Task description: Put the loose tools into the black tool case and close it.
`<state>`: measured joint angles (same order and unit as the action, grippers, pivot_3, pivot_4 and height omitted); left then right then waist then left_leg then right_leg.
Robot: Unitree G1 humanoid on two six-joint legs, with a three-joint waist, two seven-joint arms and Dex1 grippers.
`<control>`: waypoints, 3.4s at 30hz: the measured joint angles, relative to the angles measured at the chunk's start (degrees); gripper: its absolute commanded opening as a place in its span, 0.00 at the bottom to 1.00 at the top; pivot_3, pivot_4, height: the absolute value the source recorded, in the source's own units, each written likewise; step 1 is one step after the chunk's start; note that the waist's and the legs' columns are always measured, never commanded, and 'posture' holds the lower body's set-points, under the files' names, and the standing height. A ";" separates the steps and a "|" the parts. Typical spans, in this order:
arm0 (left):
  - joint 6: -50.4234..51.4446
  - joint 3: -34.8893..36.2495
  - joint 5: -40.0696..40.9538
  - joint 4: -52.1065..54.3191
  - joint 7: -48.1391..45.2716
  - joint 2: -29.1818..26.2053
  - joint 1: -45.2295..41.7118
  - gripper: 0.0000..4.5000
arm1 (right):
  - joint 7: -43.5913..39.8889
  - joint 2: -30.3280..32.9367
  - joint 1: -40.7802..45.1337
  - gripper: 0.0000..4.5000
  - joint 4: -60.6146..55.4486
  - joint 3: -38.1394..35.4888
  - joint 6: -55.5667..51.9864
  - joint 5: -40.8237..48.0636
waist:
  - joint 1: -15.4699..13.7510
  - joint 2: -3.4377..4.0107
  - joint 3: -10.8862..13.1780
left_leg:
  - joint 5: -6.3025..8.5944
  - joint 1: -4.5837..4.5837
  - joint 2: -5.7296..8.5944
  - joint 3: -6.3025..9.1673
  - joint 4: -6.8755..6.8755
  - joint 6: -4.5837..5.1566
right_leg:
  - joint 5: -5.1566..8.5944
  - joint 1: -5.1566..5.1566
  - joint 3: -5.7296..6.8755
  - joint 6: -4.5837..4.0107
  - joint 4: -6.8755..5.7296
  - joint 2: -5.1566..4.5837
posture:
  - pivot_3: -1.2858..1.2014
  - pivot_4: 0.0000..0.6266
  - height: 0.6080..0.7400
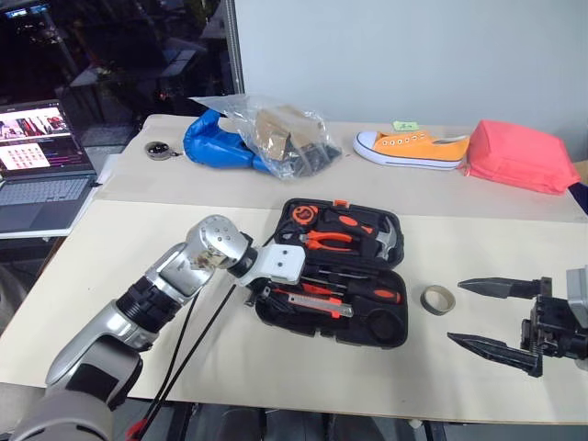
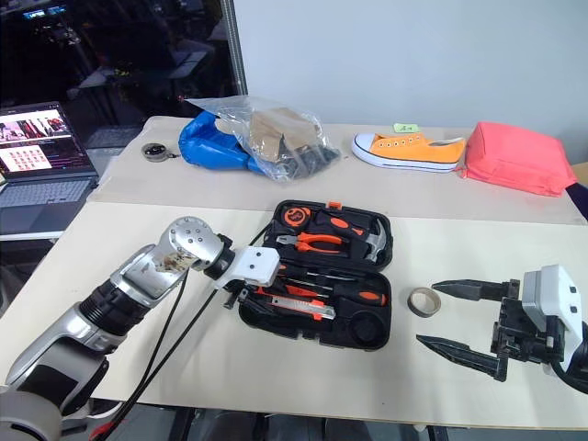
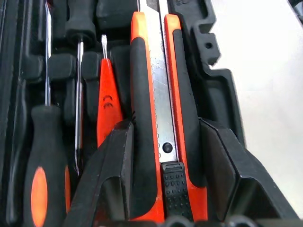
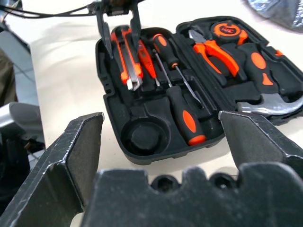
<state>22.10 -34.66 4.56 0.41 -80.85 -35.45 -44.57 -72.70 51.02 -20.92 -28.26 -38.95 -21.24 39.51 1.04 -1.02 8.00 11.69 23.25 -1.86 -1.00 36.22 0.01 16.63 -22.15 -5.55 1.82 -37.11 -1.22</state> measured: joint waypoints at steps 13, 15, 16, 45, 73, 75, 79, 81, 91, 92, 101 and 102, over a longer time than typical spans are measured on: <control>13.40 -0.08 -0.09 5.23 2.33 2.65 0.22 0.91 | 1.76 -0.10 0.46 1.00 -1.45 0.63 0.00 0.06 | -0.25 0.05 -0.03 | -0.01 0.01 0.03 0.05 0.07 0.01 | 0.02 0.02 0.02 0.04 -0.04 -0.01 | 0.52 0.24 1.00; 12.85 1.06 0.11 5.30 3.22 2.70 0.24 1.00 | 1.83 -0.10 0.55 1.00 -1.51 0.99 -0.01 0.09 | -0.27 0.04 -0.03 | -0.01 0.01 0.03 0.06 0.08 0.01 | 0.01 0.02 0.03 0.03 -0.05 -0.01 | 0.52 0.24 1.00; 12.65 2.26 0.44 5.43 3.67 2.55 0.27 1.00 | 1.87 -0.10 0.72 1.00 -1.61 1.25 -0.01 0.10 | -0.27 0.04 -0.02 | -0.01 0.00 0.02 0.07 0.08 0.01 | 0.01 0.02 0.03 0.03 -0.07 -0.01 | 0.52 0.24 1.00; 3.53 18.56 11.24 8.23 18.28 5.54 28.05 0.01 | 1.76 1.52 3.60 1.00 -1.27 2.42 -1.11 2.24 | -0.21 0.32 -0.23 | 0.04 -0.81 0.00 0.12 0.31 0.11 | 0.00 1.02 0.00 0.12 0.02 -0.06 | 0.52 0.24 1.00; 42.52 18.13 24.13 6.81 27.79 11.63 15.95 0.01 | 1.99 0.23 3.76 1.00 -0.39 5.18 -1.58 2.19 | -0.01 0.31 -0.23 | 0.04 -0.84 0.10 0.19 0.31 0.11 | 0.08 1.08 -0.01 0.27 0.07 -0.13 | 0.52 0.24 1.00; 40.60 17.50 23.74 7.30 28.21 11.44 16.18 0.01 | 1.99 0.02 3.73 1.00 -0.40 5.18 -1.53 2.19 | 0.03 0.31 -0.23 | 0.04 -0.85 0.10 0.23 0.31 0.11 | 0.08 1.08 -0.02 0.26 0.05 -0.13 | 0.52 0.24 1.00; 27.99 20.82 22.55 10.88 28.89 12.49 19.41 0.01 | 1.97 -0.28 3.50 1.00 -0.58 5.18 -1.37 2.21 | -0.06 0.23 -0.18 | 0.04 -0.79 0.03 0.32 0.31 0.10 | 0.07 1.02 -0.05 0.24 0.07 -0.16 | 0.52 0.24 1.00; 24.31 23.50 22.77 13.13 28.93 12.50 20.04 0.01 | 1.93 -0.64 3.32 1.00 -0.62 5.17 -1.28 2.22 | -0.06 0.21 -0.17 | 0.04 -0.76 0.04 0.31 0.28 0.10 | 0.07 1.01 -0.05 0.24 0.11 -0.16 | 0.52 0.24 1.00; 12.09 21.50 15.61 12.34 29.58 8.23 24.65 0.01 | 1.82 -0.84 3.82 1.00 -0.41 5.27 -0.24 2.18 | -0.23 0.15 -0.13 | 0.04 -0.73 0.09 0.29 0.08 0.10 | 0.07 0.98 -0.05 0.24 0.30 -0.20 | 0.52 0.24 1.00; 11.10 20.58 14.54 11.56 29.69 8.07 24.87 0.01 | 1.83 -0.84 3.82 1.00 -0.42 5.33 -0.24 2.18 | -0.23 0.15 -0.13 | 0.04 -0.73 0.09 0.30 0.08 0.10 | 0.07 0.98 -0.05 0.24 0.30 -0.21 | 0.52 0.24 1.00; 6.73 16.04 8.85 9.61 29.17 5.97 24.66 0.01 | 1.91 -0.84 2.67 1.00 -0.55 5.44 -0.24 2.21 | -0.19 0.15 -0.13 | 0.04 -0.76 0.05 0.29 0.03 0.10 | 0.09 0.98 -0.05 0.23 0.30 -0.20 | 0.52 0.24 1.00; 6.25 15.46 8.12 9.40 29.09 5.63 24.38 0.01 | 1.93 -0.84 2.53 1.00 -0.56 5.41 -0.24 2.22 | -0.08 0.14 -0.13 | 0.04 -0.78 0.07 0.29 0.00 0.10 | 0.09 0.98 -0.08 0.22 0.30 -0.20 | 0.52 0.24 1.00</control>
<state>28.35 -19.20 12.69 9.80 -51.77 -29.82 -20.18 -70.77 50.18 -18.39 -28.82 -33.54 -21.48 41.72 0.97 -0.88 7.87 11.74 22.47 -1.80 -0.71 36.23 0.11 16.72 -21.17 -5.63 2.04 -36.81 -1.42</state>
